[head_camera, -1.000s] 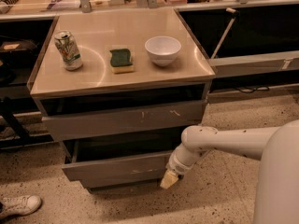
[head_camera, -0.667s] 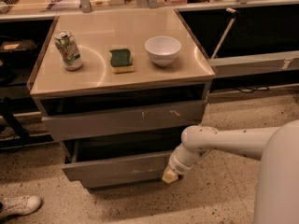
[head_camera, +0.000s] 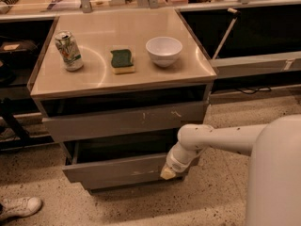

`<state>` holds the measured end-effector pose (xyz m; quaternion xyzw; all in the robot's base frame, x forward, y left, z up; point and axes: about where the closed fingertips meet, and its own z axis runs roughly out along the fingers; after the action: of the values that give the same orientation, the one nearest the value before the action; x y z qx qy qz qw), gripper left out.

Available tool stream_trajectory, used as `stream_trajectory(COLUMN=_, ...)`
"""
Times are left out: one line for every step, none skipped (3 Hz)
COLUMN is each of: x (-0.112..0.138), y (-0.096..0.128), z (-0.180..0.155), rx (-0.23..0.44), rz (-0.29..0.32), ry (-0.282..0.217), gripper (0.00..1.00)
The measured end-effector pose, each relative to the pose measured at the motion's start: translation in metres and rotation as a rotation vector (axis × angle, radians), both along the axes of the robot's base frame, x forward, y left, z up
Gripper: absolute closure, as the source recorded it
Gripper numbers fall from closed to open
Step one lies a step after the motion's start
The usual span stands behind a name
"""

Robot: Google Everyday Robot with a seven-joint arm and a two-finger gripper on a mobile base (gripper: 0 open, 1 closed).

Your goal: Close middle drawer

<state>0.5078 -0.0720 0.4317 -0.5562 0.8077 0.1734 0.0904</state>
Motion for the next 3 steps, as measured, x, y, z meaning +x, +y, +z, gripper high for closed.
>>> stream_trajectory(x=0.0291, y=0.0070, z=-0.0109, rx=-0.023, rz=0.018, ry=-0.024, gripper=1.00)
stream_trajectory(x=0.0293, y=0.0071, z=-0.0109, rx=-0.023, rz=0.018, ry=-0.025, gripper=1.00)
stream_trajectory(x=0.0293, y=0.0071, z=-0.0109, rx=-0.023, rz=0.018, ry=-0.025, gripper=0.81)
